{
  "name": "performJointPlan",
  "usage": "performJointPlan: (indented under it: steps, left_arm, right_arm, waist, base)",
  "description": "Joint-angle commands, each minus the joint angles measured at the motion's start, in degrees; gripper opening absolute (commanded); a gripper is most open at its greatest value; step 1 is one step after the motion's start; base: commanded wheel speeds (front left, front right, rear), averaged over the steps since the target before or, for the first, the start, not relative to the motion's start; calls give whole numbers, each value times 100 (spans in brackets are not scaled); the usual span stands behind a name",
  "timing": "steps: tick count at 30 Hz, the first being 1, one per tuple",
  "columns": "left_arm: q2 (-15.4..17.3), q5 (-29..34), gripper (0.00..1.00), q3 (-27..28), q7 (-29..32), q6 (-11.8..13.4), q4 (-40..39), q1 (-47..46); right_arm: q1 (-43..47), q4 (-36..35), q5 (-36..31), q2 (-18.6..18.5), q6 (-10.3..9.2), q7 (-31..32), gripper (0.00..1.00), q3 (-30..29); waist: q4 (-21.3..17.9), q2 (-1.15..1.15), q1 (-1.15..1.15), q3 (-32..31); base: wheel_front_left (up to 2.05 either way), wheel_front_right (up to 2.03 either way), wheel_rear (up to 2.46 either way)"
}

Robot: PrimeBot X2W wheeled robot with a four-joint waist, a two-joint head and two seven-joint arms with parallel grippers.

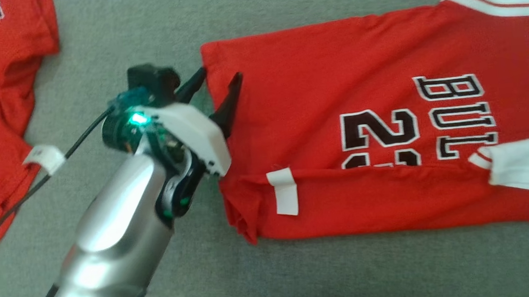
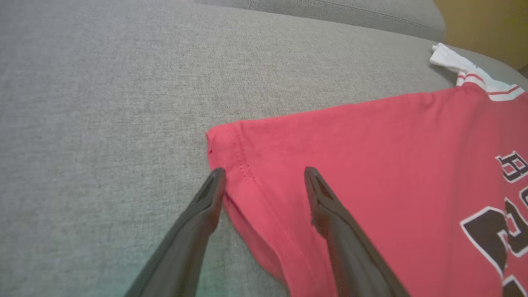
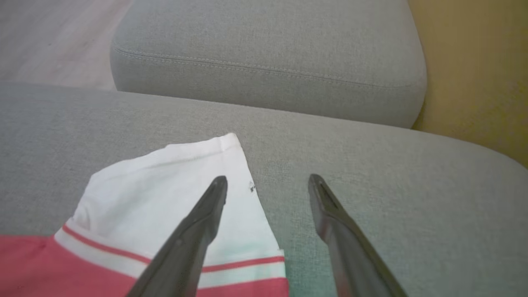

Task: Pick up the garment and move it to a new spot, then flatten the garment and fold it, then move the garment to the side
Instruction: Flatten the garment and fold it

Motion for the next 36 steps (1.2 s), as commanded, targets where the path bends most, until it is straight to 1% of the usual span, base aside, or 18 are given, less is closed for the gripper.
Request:
performJointPlan:
  steps: [1,6,9,15,22,29,36]
  left_arm:
    - [51,90,100,144,-91,-41,-20,-327]
    - [-129,146,100,30,-141,-121,273,-589]
    - [-232,162,100,-25,-143,-140,367,-715]
    - [-382,178,100,-115,-136,-175,446,-908]
    - [-378,147,100,-153,-78,-195,360,-961]
    - [-329,100,100,-166,16,-169,232,-950]
    - [-282,79,100,-188,102,-136,199,-945]
  right_arm:
    - [-228,6,-95,-28,39,-132,100,86]
    - [-606,568,-143,-4,39,-275,100,261]
    - [-802,846,-134,-1,39,-305,100,270]
    - [-1160,1180,-70,4,39,-191,100,361]
    - [-1476,1485,-77,14,39,84,100,465]
    - [-1590,1712,-225,16,39,113,100,448]
    - [-1606,1732,-127,136,39,117,100,603]
  waist:
    - [157,0,-2,155]
    - [307,0,-2,258]
    - [382,0,-2,332]
    - [481,0,-2,468]
    - [561,0,-2,558]
    - [614,0,-2,587]
    - [557,0,-2,618]
  base:
    - [0,0,0]
    - [0,0,0]
    - [0,0,0]
    - [0,0,0]
    - [0,0,0]
    - [0,0,0]
    - [0,0,0]
